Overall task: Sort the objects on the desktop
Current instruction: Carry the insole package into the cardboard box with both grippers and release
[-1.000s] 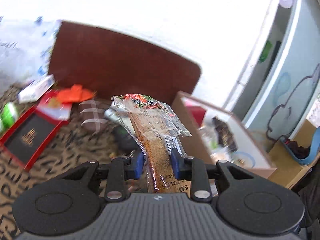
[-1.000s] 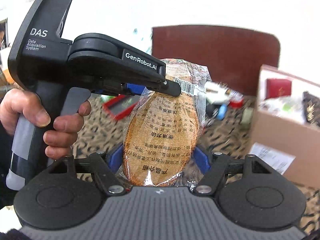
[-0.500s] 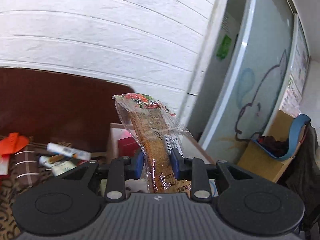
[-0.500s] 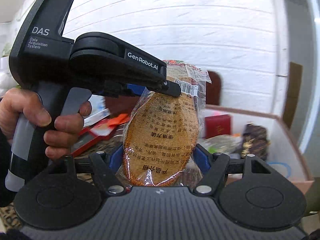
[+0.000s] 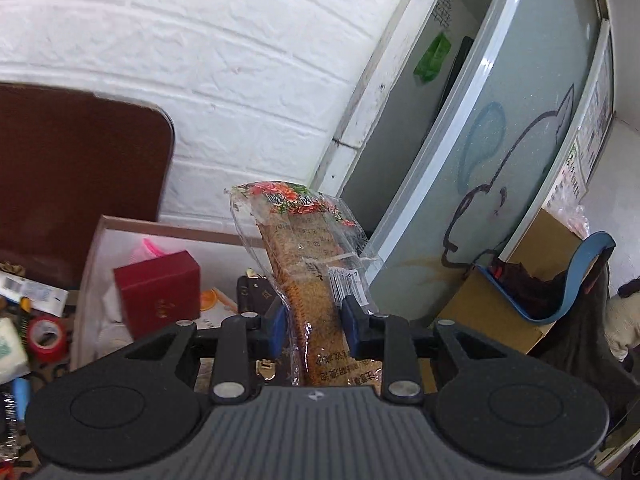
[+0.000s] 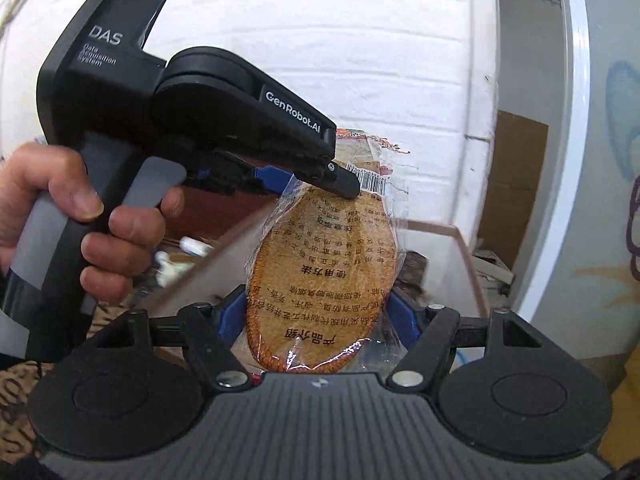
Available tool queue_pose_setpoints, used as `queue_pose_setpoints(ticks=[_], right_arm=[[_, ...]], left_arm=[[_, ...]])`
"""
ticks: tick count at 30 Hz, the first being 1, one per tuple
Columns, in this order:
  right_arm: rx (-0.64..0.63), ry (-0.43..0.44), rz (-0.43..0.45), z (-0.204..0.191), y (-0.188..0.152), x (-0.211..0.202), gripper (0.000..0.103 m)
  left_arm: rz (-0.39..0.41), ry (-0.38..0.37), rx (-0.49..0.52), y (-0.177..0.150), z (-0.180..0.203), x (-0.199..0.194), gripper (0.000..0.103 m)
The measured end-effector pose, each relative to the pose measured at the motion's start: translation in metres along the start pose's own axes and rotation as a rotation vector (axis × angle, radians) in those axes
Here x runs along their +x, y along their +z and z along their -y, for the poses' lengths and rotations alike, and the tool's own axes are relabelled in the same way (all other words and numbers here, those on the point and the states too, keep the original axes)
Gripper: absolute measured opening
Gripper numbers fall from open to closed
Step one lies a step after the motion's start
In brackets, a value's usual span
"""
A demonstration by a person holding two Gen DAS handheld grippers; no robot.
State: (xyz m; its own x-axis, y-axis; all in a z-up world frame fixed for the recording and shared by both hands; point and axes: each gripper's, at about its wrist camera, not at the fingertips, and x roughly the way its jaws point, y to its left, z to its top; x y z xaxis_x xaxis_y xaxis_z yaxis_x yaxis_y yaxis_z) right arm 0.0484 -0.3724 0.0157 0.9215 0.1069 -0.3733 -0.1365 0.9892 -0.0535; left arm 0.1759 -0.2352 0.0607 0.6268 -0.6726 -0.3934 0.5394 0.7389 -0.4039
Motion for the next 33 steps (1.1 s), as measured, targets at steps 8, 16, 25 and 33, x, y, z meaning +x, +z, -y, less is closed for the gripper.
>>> queue_pose_setpoints(ticks=[8, 16, 25, 33], right_arm=[[0.016, -0.032, -0.128, 0.041, -0.007, 0.047, 0.071], [-0.033, -0.117, -0.226, 0.043, -0.017, 0.080, 0.073], [-0.110, -0.171, -0.174, 0.023, -0.027, 0.062, 0.088], [-0.088, -0.196, -0.114, 0.011, -0.030, 0.031, 0.097]], left_arm=[[-0.096, 0.006, -0.027, -0.006, -0.006, 0.062, 0.031], [-0.220, -0.010, -0.145, -0.014, -0.026, 0.091, 0.046], [-0.223, -0.010, -0.094, -0.015, -0.012, 0.073, 0.099], [-0.213, 0.013, -0.027, -0.019, 0.003, 0.039, 0.103]])
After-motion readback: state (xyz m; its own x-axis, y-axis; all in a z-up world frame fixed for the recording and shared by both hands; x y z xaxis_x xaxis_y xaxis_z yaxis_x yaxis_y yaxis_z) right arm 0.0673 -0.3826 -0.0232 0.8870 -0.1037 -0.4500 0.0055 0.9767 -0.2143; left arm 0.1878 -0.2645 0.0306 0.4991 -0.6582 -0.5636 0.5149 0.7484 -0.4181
